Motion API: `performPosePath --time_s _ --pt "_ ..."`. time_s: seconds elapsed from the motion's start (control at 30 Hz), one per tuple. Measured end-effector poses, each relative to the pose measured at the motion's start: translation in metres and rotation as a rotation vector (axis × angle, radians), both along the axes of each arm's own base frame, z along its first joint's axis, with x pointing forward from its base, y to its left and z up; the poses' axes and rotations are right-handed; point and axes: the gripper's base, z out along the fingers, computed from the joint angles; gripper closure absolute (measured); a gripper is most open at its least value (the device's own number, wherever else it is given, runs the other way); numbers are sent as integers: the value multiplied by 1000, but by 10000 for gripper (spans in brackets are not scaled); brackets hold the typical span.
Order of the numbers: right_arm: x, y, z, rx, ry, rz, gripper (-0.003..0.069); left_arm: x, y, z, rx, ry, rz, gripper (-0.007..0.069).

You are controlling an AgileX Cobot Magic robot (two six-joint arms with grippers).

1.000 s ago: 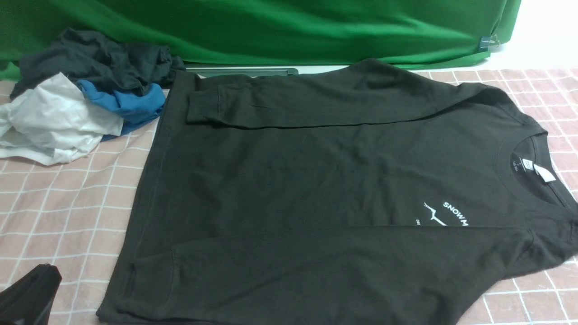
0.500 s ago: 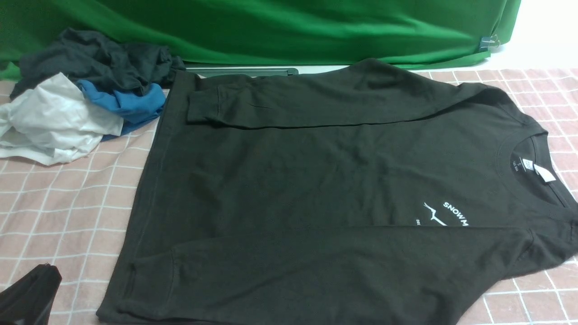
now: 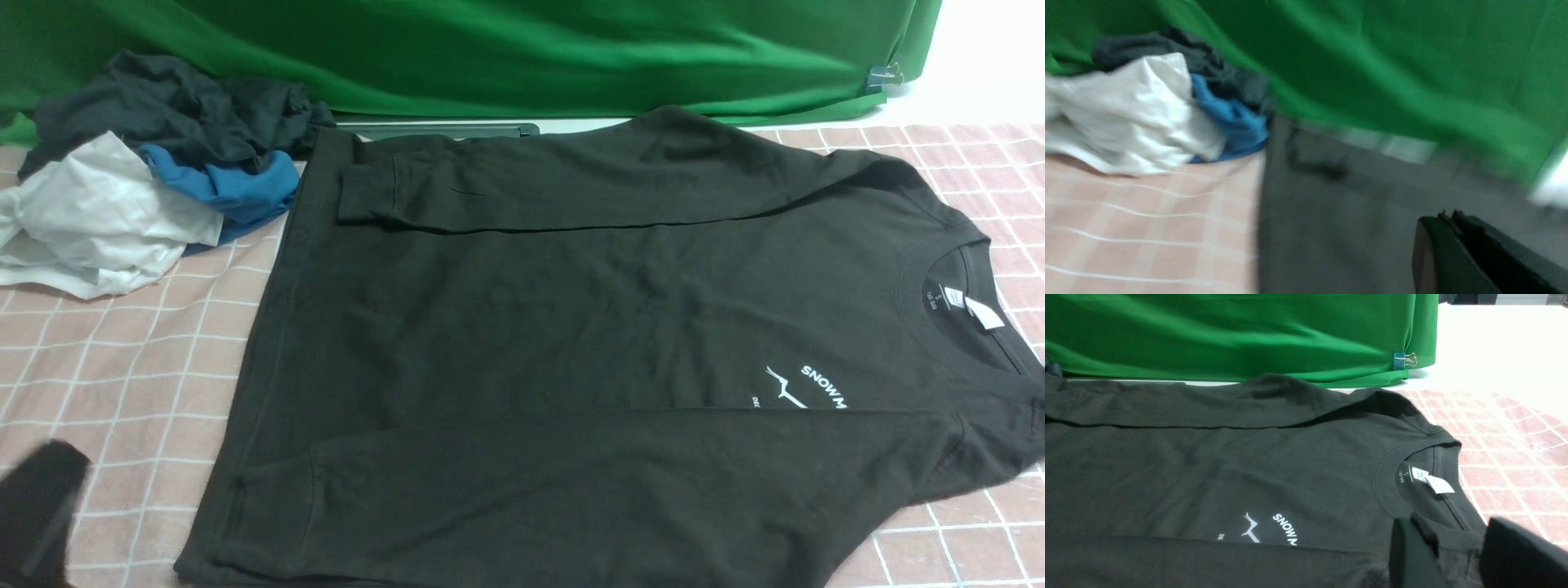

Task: Fold a long-sleeved shirt over a pink coffee tablecloth.
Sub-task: 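Grasp the left edge of the dark T-shirt lying flat on the table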

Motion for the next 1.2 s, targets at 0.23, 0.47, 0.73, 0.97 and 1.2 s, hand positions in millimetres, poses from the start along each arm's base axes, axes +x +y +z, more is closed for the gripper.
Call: performPosePath --time_s 0.23,0.47,0.73,0.97,1.2 --pt "0 0 0 0 0 0 420 -2 11 16 -163 -171 107 604" --pt "0 0 0 0 0 0 419 0 0 41 -115 -51 -7 604" --pt "0 0 0 0 0 0 419 34 -23 98 323 297 -299 604" --pt "0 0 0 -3 0 0 419 93 -33 96 432 632 -531 603" --pt "0 -1 0 -99 -4 5 419 124 -37 76 454 753 -635 603"
